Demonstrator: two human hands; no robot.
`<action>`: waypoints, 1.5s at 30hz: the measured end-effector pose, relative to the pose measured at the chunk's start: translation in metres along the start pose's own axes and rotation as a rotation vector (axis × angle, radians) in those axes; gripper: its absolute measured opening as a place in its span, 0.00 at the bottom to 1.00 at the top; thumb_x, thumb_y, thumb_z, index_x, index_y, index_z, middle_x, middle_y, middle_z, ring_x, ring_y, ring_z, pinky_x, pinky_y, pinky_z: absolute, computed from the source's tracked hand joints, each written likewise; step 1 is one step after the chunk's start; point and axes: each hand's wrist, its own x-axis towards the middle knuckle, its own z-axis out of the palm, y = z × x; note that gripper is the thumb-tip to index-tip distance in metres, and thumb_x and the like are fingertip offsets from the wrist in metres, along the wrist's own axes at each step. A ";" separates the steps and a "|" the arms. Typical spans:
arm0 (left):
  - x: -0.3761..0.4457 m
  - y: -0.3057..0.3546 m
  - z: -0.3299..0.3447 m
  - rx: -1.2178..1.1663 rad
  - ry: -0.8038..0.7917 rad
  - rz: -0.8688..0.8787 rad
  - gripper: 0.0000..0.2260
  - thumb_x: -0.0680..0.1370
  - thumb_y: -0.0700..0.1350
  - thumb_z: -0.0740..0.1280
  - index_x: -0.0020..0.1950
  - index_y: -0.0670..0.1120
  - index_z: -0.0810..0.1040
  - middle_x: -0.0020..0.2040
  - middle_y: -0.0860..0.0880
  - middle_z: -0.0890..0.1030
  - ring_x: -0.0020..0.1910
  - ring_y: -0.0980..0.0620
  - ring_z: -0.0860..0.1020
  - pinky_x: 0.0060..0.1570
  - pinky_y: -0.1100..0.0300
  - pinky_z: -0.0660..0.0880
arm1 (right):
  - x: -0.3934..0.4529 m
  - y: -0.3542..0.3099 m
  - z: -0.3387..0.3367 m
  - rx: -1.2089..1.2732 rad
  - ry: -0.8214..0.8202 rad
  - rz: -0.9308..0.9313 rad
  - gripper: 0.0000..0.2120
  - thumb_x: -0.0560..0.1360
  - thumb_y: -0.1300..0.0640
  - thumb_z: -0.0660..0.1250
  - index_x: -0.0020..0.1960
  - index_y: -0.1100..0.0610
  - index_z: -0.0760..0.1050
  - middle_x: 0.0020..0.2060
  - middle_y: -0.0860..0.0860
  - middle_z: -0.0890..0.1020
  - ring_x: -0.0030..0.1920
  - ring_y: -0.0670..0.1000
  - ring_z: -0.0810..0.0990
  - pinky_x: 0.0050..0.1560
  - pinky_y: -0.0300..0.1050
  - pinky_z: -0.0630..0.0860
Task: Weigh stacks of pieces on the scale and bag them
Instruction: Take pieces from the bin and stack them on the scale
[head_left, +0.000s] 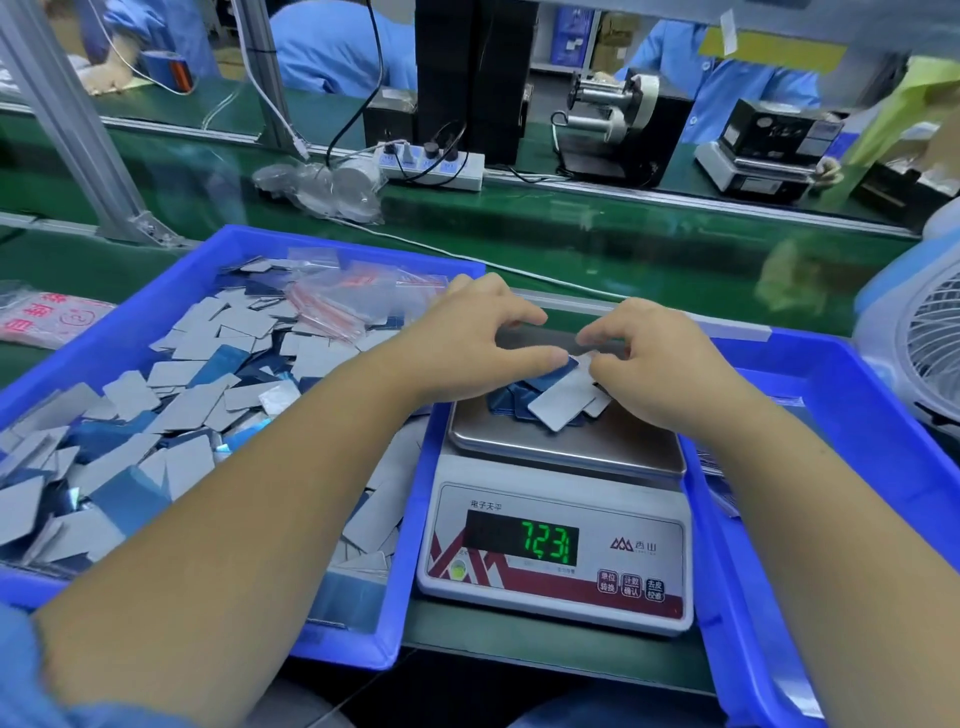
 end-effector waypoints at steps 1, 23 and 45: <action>-0.001 0.002 0.001 0.009 -0.016 0.013 0.31 0.69 0.72 0.64 0.68 0.58 0.76 0.51 0.59 0.71 0.58 0.56 0.65 0.58 0.56 0.66 | 0.000 0.001 -0.001 -0.015 -0.019 0.009 0.12 0.75 0.57 0.64 0.54 0.48 0.81 0.47 0.45 0.76 0.45 0.46 0.74 0.41 0.41 0.68; -0.011 -0.054 -0.049 0.278 -0.277 -0.524 0.09 0.69 0.51 0.77 0.46 0.53 0.81 0.45 0.57 0.80 0.45 0.54 0.79 0.50 0.56 0.78 | -0.003 -0.008 -0.001 0.024 0.032 0.006 0.07 0.74 0.57 0.65 0.47 0.45 0.78 0.44 0.41 0.76 0.45 0.36 0.72 0.41 0.33 0.65; -0.004 -0.016 -0.047 -0.614 0.293 -0.064 0.10 0.75 0.37 0.72 0.39 0.50 0.78 0.33 0.55 0.79 0.31 0.58 0.73 0.28 0.68 0.67 | -0.002 -0.010 -0.008 0.136 0.213 0.088 0.08 0.74 0.56 0.65 0.39 0.45 0.78 0.39 0.42 0.78 0.39 0.42 0.75 0.40 0.37 0.67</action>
